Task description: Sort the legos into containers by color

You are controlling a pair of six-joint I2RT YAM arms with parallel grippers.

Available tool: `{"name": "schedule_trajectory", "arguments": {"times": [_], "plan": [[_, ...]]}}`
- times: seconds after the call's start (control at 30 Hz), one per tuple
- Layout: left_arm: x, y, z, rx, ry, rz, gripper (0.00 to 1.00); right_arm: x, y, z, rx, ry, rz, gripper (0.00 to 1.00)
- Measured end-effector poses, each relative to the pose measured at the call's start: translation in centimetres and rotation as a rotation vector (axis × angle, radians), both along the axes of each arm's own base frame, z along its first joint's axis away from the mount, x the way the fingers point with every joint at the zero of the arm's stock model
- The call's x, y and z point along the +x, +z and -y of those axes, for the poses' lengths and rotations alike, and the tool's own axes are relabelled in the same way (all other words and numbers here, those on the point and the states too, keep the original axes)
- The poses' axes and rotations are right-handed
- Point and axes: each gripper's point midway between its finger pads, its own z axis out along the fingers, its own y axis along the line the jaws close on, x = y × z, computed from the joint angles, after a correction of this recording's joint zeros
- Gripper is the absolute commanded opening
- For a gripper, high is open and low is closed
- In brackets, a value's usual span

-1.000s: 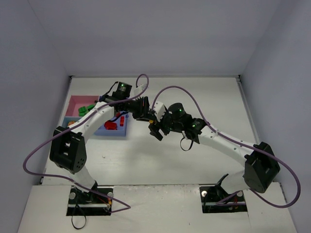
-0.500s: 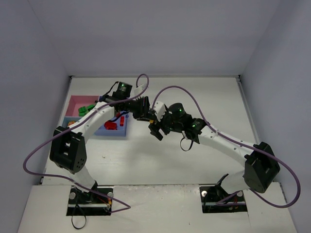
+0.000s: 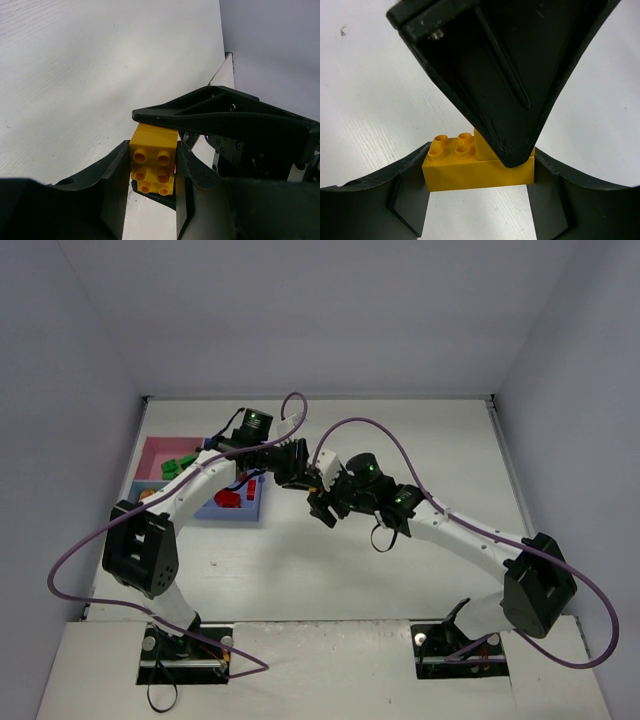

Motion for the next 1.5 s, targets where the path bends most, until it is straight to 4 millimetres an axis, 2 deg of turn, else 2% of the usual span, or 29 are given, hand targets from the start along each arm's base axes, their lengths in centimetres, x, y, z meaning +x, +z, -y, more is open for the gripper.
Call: {"name": "schedule_trajectory", "arguments": {"times": [0.03, 0.1, 0.33, 0.43, 0.57, 0.7, 0.77, 0.83, 0.93, 1.07, 1.13, 1.23, 1.4, 1.5], "plan": [[0.0, 0.0, 0.0, 0.0, 0.0, 0.0, 0.0, 0.0, 0.0, 0.0, 0.0, 0.0, 0.001, 0.05], [0.0, 0.0, 0.0, 0.002, 0.0, -0.002, 0.0, -0.1, -0.1, 0.1, 0.003, 0.0, 0.004, 0.01], [-0.7, -0.1, -0.5, 0.019, -0.022, -0.022, 0.0, -1.1, -0.6, 0.5, 0.018, 0.006, 0.025, 0.0], [0.5, 0.5, -2.3, 0.023, 0.02, -0.012, 0.0, -1.7, -2.4, 2.1, -0.028, -0.027, 0.0, 0.0], [2.6, 1.8, -6.4, 0.042, 0.12, 0.024, 0.0, -2.4, -4.7, 3.7, -0.088, -0.06, -0.045, 0.0], [4.0, 2.8, -10.5, 0.105, 0.228, 0.074, 0.0, -2.5, -5.1, 4.1, -0.1, -0.08, -0.059, 0.0], [4.7, 2.5, -13.3, 0.187, 0.319, 0.093, 0.0, -2.4, -5.0, 4.1, -0.101, -0.087, -0.059, 0.0], [5.5, 1.8, -16.9, 0.313, 0.446, 0.105, 0.0, -2.4, -5.0, 4.1, -0.101, -0.091, -0.061, 0.0], [6.4, 0.5, -23.6, 0.465, 0.673, 0.081, 0.0, -2.2, -4.5, 3.9, -0.092, -0.096, -0.059, 0.0], [5.5, -3.0, -31.7, 0.616, 0.963, -0.033, 0.01, -1.9, -3.7, 3.6, -0.072, -0.103, -0.053, 0.0], [4.7, -4.7, -34.3, 0.669, 1.068, -0.095, 0.02, -1.8, -3.6, 3.5, -0.069, -0.104, -0.054, 0.0], [4.6, -6.2, -35.7, 0.695, 1.147, -0.147, 0.03, -1.9, -3.5, 3.6, -0.068, -0.104, -0.054, 0.0], [6.3, -8.2, -37.5, 0.7, 1.249, -0.192, 0.07, -1.9, -2.8, 3.6, -0.055, -0.104, -0.041, 0.0], [6.6, -9.5, -38.3, 0.715, 1.289, -0.232, 0.1, -1.9, -2.3, 3.6, -0.045, -0.104, -0.032, 0.0]]}}
